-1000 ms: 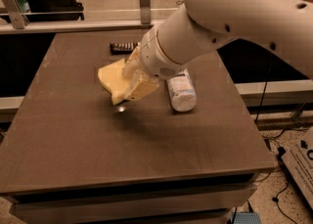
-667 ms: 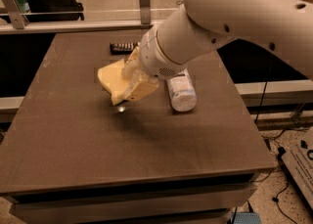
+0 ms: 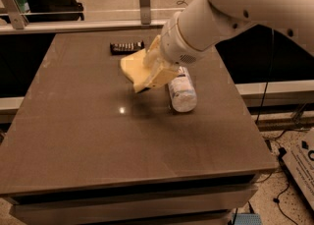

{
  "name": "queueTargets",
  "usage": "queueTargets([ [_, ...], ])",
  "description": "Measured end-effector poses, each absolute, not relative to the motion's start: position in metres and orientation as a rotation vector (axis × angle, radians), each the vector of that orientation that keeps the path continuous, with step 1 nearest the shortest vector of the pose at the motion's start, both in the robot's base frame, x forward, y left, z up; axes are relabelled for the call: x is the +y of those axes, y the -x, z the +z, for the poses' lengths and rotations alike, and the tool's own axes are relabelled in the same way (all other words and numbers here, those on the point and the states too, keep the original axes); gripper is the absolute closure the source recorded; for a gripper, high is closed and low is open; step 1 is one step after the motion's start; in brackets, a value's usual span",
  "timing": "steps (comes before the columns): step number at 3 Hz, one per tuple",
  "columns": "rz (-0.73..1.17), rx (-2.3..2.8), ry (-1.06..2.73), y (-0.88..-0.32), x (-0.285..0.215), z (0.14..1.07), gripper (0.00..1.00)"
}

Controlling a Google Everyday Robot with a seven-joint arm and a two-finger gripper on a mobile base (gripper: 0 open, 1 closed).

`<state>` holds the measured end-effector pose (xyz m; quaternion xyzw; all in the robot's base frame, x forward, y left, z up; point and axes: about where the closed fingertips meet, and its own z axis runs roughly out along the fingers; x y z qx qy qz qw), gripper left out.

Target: Move sponge near rxbar chocolate

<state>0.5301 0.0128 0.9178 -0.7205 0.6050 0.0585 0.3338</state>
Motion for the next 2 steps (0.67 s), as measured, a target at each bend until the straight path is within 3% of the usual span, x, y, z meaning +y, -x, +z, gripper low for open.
queueTargets([
  [2, 0.047, 1.670, 1.791, -0.610, -0.057, 0.937, 1.00],
])
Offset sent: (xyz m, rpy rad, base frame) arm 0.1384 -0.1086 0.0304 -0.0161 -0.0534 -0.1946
